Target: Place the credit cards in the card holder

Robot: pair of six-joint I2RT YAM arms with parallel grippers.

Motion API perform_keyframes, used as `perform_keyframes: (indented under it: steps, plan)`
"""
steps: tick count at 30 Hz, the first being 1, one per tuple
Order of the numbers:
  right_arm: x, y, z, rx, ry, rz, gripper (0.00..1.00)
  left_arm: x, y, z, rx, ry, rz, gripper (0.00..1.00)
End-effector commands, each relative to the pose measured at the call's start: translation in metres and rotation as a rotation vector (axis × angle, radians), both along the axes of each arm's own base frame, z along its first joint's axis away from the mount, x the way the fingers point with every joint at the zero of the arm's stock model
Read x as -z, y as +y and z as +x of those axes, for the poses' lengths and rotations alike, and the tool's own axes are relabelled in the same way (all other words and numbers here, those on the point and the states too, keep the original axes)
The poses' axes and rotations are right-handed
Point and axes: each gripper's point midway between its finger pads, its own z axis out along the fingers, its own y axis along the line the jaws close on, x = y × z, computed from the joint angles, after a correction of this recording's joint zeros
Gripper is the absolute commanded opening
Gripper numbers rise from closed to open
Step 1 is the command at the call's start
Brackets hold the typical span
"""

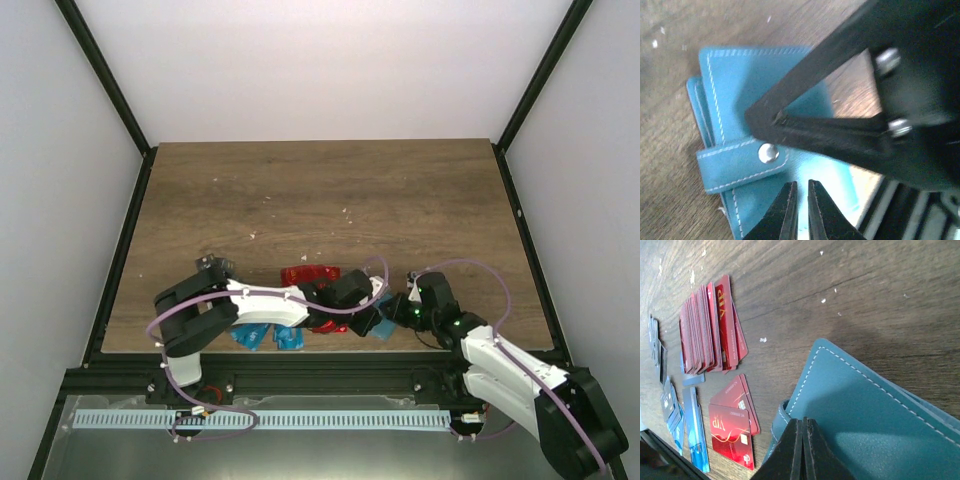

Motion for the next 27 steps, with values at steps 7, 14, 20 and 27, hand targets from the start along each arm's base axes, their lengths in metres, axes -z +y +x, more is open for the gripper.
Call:
perform_keyframes:
  steps: [7,14,20,27]
  plan:
    - [-0.026,0.006,0.016,-0.006,-0.059,0.003,0.01,0.059,0.024,-0.008,-0.006,0.033,0.133,0.08]
    - [-0.023,0.001,0.016,0.005,-0.06,-0.037,0.01,0.062,0.032,-0.01,-0.029,0.042,0.138,0.07]
    - [-0.011,-0.007,0.012,0.022,-0.054,-0.066,0.01,0.062,0.034,-0.01,-0.036,0.048,0.142,0.07]
    - [-0.001,-0.011,0.008,0.029,-0.039,-0.079,0.01,0.063,0.034,-0.011,-0.038,0.053,0.145,0.06]
